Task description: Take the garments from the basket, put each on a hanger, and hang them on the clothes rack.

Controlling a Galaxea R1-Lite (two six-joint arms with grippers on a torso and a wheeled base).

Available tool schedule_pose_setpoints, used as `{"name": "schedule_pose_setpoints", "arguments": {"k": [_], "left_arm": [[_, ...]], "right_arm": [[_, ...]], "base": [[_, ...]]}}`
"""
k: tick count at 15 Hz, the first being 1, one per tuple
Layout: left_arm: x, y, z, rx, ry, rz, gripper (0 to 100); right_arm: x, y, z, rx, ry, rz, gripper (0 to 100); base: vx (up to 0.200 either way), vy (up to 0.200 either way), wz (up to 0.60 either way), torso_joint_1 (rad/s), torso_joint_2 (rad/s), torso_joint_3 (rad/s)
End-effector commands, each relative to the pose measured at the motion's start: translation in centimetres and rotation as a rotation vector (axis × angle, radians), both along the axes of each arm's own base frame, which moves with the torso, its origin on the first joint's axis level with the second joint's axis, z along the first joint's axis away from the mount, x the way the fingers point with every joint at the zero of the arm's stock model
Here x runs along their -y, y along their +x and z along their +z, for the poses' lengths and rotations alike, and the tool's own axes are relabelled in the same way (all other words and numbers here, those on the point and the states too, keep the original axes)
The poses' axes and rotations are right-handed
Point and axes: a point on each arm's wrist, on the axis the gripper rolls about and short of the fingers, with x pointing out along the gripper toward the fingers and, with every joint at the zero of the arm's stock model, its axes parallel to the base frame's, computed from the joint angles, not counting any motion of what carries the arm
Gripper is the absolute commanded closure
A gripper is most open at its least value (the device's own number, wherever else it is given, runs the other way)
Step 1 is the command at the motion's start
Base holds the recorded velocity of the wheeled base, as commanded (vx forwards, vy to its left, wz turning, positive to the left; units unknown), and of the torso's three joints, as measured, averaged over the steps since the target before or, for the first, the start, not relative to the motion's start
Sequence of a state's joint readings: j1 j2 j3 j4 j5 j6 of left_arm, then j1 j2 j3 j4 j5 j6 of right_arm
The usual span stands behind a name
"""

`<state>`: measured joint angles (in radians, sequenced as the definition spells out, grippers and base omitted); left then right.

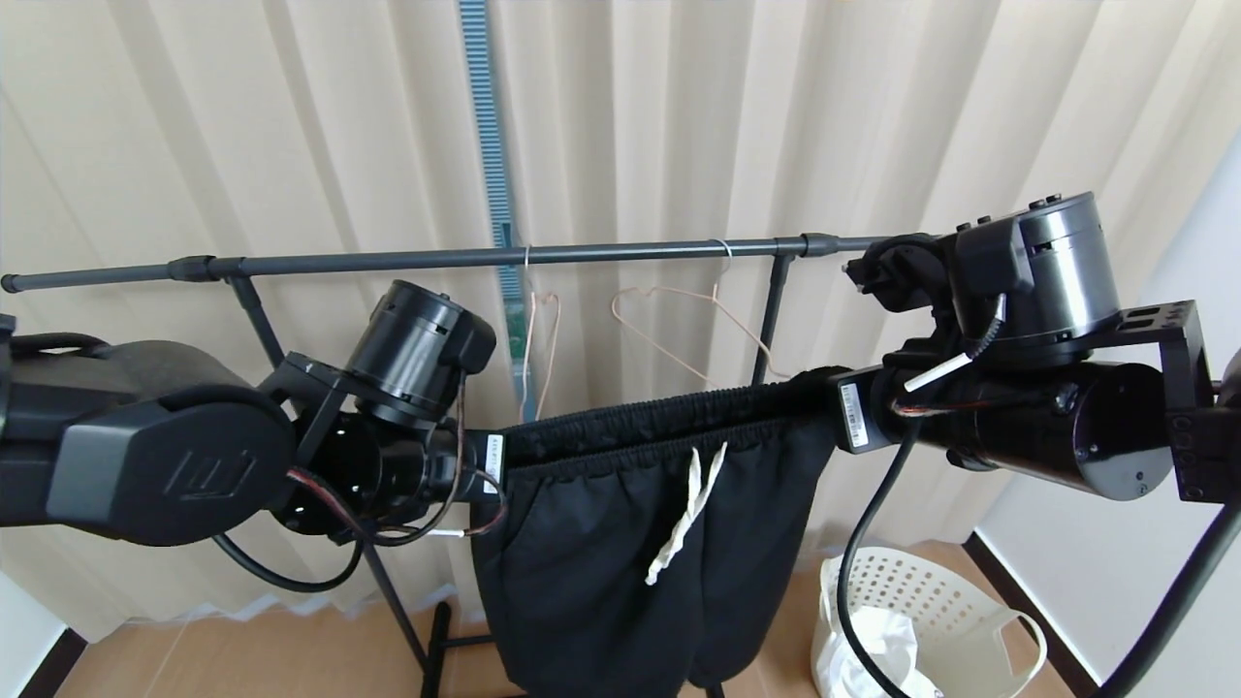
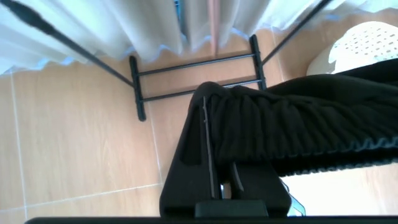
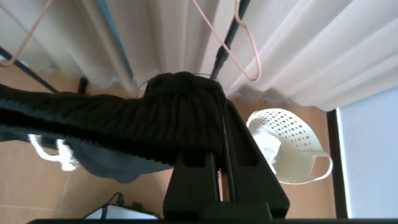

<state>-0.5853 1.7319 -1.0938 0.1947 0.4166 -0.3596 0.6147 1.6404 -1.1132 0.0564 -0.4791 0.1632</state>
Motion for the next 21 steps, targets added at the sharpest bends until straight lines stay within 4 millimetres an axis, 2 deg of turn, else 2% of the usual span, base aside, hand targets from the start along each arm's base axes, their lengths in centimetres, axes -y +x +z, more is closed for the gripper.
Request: {"name": "schedule_pose_setpoints", "arguments": {"k": [1, 3, 5, 8, 10, 14, 16, 19, 21], "left_arm": [[-1.3, -0.4, 0.7, 0.015, -0.007, 0.03, 100], [-1.5, -0.7, 0.7, 0.017, -0.01, 0.03, 100], [-1.0, -0.4, 1.5, 0.041, -0.017, 0.009, 100], [1.6, 0.3, 3.4, 0.096, -0.065, -0.081, 100], [4.1, 1.7, 4.4, 0.138, -0.059, -0.161, 100], [7.7, 6.5, 5.9, 0.231, -0.11, -0.189, 100], [8.2, 8.4, 6.4, 0.262, -0.128, -0.17, 100], [8.8, 10.2, 7.2, 0.316, -0.158, -0.155, 100], [8.9, 10.5, 7.6, 0.335, -0.17, -0.151, 100]], "right_arm": [[1.4, 0.9, 0.0, 0.001, -0.02, -0.048, 100], [3.1, 1.6, 0.2, 0.008, -0.042, -0.096, 100], [3.7, 1.3, 0.6, 0.018, -0.055, -0.098, 100], [4.4, -0.2, 0.5, -0.023, -0.129, -0.063, 100], [5.0, -1.9, 0.0, -0.087, -0.221, -0.008, 100], [2.7, -5.2, -0.5, -0.127, -0.259, 0.194, 100], [1.0, -6.6, -0.7, -0.138, -0.238, 0.293, 100], [-1.8, -8.3, -0.9, -0.151, -0.163, 0.366, 100], [-3.5, -9.2, -0.8, -0.159, -0.095, 0.391, 100]], "base": [[0.0, 0.0, 0.0, 0.0, 0.0, 0.0], [0.0, 0.0, 0.0, 0.0, 0.0, 0.0], [0.0, 0.0, 0.0, 0.0, 0.0, 0.0], [0.0, 0.0, 0.0, 0.0, 0.0, 0.0], [0.0, 0.0, 0.0, 0.0, 0.0, 0.0], [0.0, 0.0, 0.0, 0.0, 0.0, 0.0], [0.0, 0.0, 0.0, 0.0, 0.0, 0.0], [0.0, 0.0, 0.0, 0.0, 0.0, 0.0], [0.0, 0.0, 0.0, 0.0, 0.0, 0.0]]}}
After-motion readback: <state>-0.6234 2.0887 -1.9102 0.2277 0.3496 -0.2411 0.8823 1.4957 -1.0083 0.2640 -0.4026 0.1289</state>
